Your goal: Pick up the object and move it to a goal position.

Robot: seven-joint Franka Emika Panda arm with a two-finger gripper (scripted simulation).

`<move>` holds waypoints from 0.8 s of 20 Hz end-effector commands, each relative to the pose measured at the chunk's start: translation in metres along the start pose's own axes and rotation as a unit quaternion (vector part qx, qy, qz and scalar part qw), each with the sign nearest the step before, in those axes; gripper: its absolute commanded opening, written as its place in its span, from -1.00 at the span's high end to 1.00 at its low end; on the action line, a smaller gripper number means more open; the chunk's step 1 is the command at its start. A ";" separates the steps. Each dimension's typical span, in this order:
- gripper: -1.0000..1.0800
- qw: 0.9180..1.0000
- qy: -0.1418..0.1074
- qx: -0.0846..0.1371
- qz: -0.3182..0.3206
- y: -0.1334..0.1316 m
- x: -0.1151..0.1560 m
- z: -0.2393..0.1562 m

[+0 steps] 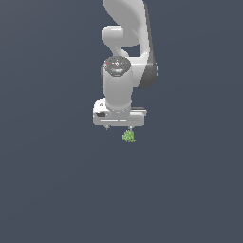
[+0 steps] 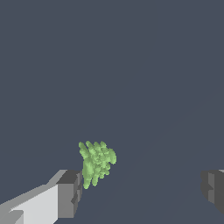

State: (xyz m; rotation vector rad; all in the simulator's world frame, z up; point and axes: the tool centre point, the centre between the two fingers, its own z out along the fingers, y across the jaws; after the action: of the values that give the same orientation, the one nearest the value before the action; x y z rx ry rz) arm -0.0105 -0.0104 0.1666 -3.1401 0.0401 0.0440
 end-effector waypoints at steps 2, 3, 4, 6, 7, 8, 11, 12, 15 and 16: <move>-0.92 1.000 0.000 0.000 0.000 0.000 0.000 0.000; -0.92 1.000 -0.001 -0.001 -0.001 0.001 0.000 0.000; -0.92 1.000 -0.002 -0.002 -0.003 0.002 0.000 0.000; -0.92 1.000 -0.006 -0.005 -0.007 0.007 0.000 0.001; -0.92 1.000 -0.007 -0.007 -0.010 0.009 0.000 0.001; -0.92 1.000 -0.009 -0.008 -0.011 0.011 0.000 0.001; -0.92 1.000 -0.010 -0.010 -0.013 0.013 0.000 0.000; -0.92 1.000 -0.010 -0.009 -0.012 0.012 0.000 0.000; -0.92 1.000 -0.009 -0.009 -0.013 0.010 -0.001 0.003; -0.92 1.000 -0.009 -0.009 -0.014 0.009 -0.002 0.005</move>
State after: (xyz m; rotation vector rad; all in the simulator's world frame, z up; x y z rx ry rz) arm -0.0118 -0.0209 0.1640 -3.1573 -0.0008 0.0721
